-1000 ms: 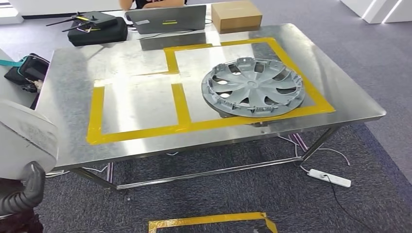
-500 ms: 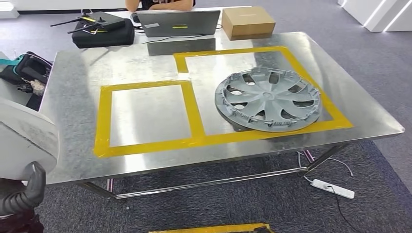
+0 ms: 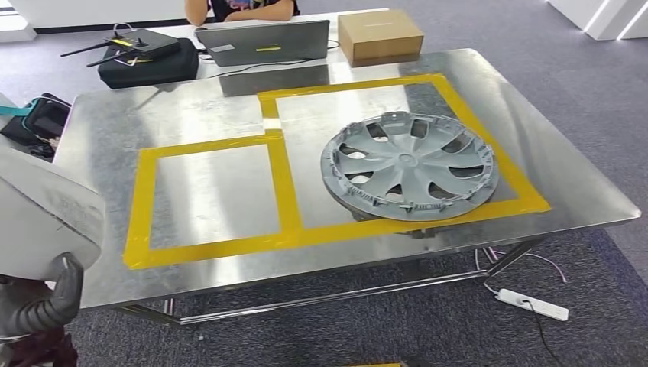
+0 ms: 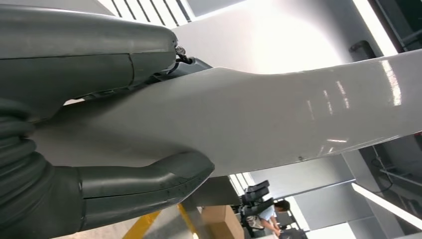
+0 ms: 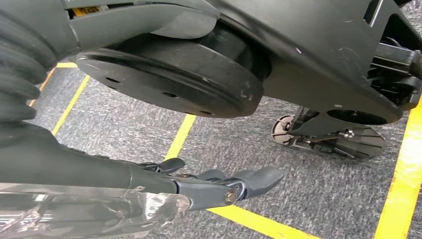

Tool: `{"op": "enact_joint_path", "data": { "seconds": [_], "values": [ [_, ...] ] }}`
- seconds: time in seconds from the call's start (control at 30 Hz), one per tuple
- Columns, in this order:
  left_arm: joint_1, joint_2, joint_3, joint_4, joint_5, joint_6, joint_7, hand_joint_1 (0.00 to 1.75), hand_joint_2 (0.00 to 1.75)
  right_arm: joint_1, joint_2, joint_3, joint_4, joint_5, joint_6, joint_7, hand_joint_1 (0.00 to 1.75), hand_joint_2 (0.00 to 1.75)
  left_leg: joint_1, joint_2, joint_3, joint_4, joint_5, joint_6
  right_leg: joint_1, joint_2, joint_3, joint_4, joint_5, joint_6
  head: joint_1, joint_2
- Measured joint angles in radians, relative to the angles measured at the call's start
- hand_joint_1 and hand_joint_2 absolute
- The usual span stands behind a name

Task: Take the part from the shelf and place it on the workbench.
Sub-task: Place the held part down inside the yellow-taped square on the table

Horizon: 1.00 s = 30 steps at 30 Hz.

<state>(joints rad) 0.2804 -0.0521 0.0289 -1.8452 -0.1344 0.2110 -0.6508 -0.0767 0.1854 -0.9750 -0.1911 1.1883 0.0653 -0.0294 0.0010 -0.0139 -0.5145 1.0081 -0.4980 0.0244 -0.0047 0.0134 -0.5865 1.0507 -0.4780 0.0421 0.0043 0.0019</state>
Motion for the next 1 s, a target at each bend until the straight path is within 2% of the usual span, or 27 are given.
{"op": "enact_joint_path", "data": {
  "seconds": [0.13,0.27,0.4,0.7,1.0],
  "values": [
    [-0.025,0.022,-0.024,0.001,-0.036,-0.002,0.002,1.75,1.75,-0.002,0.000,0.004,0.000,0.014,0.003,0.000,0.00,1.75,0.000,0.000,0.006,-0.014,-0.001,-0.004,0.003,0.002,-0.001,-0.001,-0.005,-0.008,0.000,0.000],
    [-0.074,0.052,-0.053,0.010,-0.074,-0.003,0.014,1.75,1.75,-0.007,-0.001,0.017,0.000,0.035,0.006,0.000,0.00,1.75,0.002,0.000,0.011,-0.027,-0.004,-0.035,0.005,-0.001,-0.001,-0.001,-0.005,-0.013,0.001,0.000],
    [-0.143,0.078,-0.089,0.038,-0.102,-0.015,0.035,1.75,1.75,-0.010,-0.001,0.033,0.000,0.054,0.011,-0.002,0.00,1.75,0.001,0.000,0.011,-0.027,-0.002,-0.043,0.004,-0.001,0.001,-0.002,-0.001,-0.017,0.001,0.000],
    [-0.328,0.119,-0.225,0.213,-0.205,-0.086,0.125,1.75,1.75,-0.024,-0.001,0.073,0.000,0.101,0.024,0.017,0.00,1.75,0.000,0.000,0.012,-0.027,0.005,-0.041,0.003,-0.001,0.008,-0.015,0.011,-0.011,0.001,0.000],
    [-0.558,0.121,-0.424,0.566,-0.363,-0.126,0.292,1.75,1.75,-0.043,-0.001,0.120,0.000,0.141,0.044,0.049,0.00,1.75,-0.001,0.000,0.011,-0.027,0.007,-0.038,0.002,0.000,0.011,-0.020,0.017,-0.008,0.001,0.000]
  ]
}}
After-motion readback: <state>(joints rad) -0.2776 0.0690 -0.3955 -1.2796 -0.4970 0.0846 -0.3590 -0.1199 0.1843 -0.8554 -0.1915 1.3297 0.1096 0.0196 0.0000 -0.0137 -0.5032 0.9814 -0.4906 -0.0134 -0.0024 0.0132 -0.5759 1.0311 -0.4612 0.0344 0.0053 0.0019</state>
